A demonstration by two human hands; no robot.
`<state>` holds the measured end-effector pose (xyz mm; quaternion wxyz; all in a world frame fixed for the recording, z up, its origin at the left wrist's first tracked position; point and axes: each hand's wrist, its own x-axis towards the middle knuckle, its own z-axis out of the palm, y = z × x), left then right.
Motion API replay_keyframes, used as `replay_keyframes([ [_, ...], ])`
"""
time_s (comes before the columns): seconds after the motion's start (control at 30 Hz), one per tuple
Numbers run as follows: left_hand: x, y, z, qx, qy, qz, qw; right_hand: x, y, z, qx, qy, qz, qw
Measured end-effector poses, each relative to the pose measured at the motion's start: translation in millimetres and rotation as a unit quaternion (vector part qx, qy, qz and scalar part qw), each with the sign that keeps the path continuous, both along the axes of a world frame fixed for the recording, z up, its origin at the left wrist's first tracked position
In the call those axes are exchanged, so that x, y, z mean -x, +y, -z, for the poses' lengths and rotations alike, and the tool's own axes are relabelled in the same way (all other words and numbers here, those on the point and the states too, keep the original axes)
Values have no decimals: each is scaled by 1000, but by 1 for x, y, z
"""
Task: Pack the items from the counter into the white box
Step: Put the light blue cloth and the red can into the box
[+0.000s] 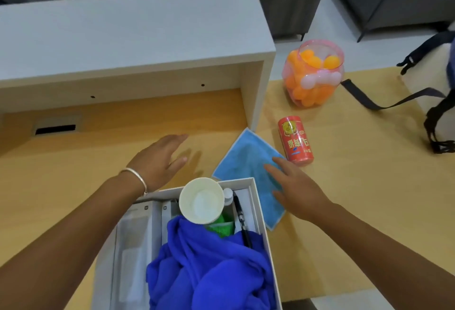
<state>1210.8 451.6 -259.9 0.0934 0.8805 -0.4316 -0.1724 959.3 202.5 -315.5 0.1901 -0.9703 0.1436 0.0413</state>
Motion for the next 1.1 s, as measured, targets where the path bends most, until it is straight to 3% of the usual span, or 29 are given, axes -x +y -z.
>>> replay_keyframes([
  [0.2,6,33,-5,13,-27,-129,991,-14,-3,45,56,63,-49,995],
  [0.4,54,108,-33,-20,-29,-208,978,-2,3,48,49,-100,-25,993],
  [0.6,126,163,-18,-5,25,-230,973,5,18,35,-8,-49,58,997],
  [0.8,149,175,-1,110,46,-235,965,53,31,-32,-19,-102,141,985],
  [1.0,147,175,5,95,10,-230,969,101,61,-139,-52,-154,119,980],
  [1.1,145,175,7,100,9,-221,970,116,83,-175,-51,-153,62,985],
])
